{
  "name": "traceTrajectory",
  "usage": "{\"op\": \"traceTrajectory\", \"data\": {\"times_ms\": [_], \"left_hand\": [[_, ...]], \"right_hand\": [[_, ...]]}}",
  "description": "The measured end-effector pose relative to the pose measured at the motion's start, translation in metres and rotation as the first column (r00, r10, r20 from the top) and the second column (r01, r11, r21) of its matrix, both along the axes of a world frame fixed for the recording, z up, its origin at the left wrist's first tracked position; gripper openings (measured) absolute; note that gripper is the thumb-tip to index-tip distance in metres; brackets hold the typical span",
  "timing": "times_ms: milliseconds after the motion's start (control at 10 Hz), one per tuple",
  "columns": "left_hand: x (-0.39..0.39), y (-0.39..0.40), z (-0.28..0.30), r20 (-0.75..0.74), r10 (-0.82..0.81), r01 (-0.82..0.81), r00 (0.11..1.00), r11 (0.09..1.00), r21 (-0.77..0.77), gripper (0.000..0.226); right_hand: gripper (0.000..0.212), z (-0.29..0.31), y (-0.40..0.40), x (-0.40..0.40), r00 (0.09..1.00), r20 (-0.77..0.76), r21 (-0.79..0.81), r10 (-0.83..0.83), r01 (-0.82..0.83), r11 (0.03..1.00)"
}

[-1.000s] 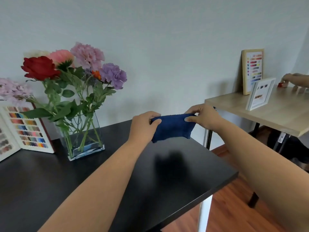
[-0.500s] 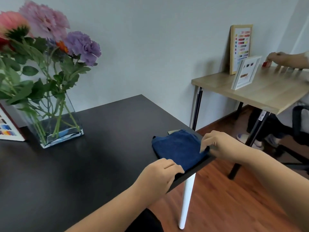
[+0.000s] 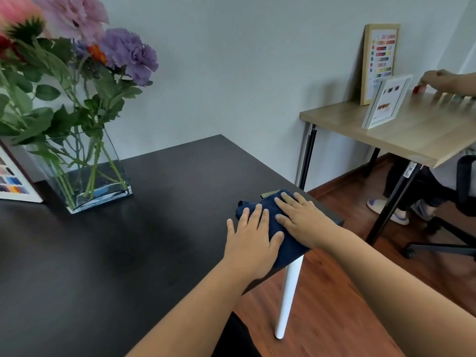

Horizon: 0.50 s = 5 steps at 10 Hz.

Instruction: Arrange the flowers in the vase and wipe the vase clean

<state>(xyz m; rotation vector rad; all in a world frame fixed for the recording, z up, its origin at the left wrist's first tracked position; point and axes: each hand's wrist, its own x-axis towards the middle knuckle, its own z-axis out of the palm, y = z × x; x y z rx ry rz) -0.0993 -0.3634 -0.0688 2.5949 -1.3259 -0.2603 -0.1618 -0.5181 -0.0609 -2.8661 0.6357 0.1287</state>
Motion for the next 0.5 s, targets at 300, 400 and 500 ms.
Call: {"op": "traceTrajectory", "data": {"times_ms": [300, 400, 500], "left_hand": [[0.021, -0.011, 0.0, 0.008, -0.019, 0.019, 1.0, 0.999, 0.04, 0.067], [0.018, -0.003, 0.0, -0.005, -0.019, 0.02, 1.0, 1.0, 0.01, 0.07], [0.029, 0.021, -0.001, -0.028, 0.067, -0.067, 0.997, 0.998, -0.012, 0.078]], "right_hand": [[0.054, 0.001, -0.009, 0.007, 0.999, 0.034, -0.002, -0.02, 0.02, 1.0], [0.054, 0.0, -0.008, 0.009, 1.0, 0.017, -0.052, -0.021, 0.022, 0.998], [0.055, 0.007, -0.007, 0.007, 0.995, 0.099, -0.075, -0.034, 0.042, 0.996]]}}
